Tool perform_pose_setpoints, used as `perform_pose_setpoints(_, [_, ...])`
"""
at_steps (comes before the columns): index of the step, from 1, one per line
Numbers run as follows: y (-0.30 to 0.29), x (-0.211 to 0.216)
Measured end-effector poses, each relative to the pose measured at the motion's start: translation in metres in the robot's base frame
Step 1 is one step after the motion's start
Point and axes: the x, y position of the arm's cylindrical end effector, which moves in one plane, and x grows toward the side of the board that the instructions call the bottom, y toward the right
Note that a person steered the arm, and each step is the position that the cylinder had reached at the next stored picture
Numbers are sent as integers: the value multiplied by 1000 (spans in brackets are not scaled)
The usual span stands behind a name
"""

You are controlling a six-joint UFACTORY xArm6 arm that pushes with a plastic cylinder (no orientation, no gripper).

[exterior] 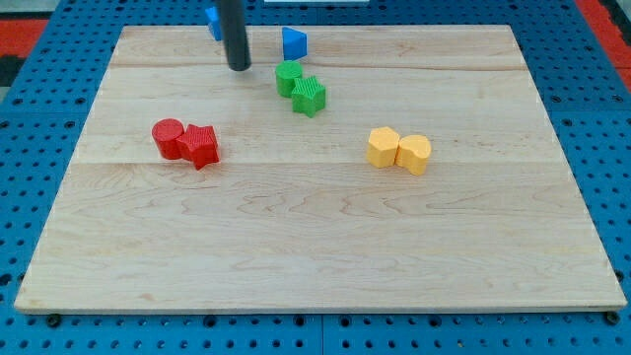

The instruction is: Move the blue triangle to the right of the blue cube

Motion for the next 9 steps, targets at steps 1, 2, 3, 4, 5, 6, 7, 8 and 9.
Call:
perform_pose_setpoints(1, [16,2])
perform_pose_setpoints(2, [25,13])
perform_pose_setpoints(3, [66,13])
perform_pose_setpoints(4, [100,13])
perform_pose_setpoints(5, [102,7])
perform_pose_setpoints(6, [101,-13])
perform_pose_setpoints(7, [66,-15])
perform_pose_setpoints(8, [63,-35])
perform_pose_setpoints(9, [54,-43])
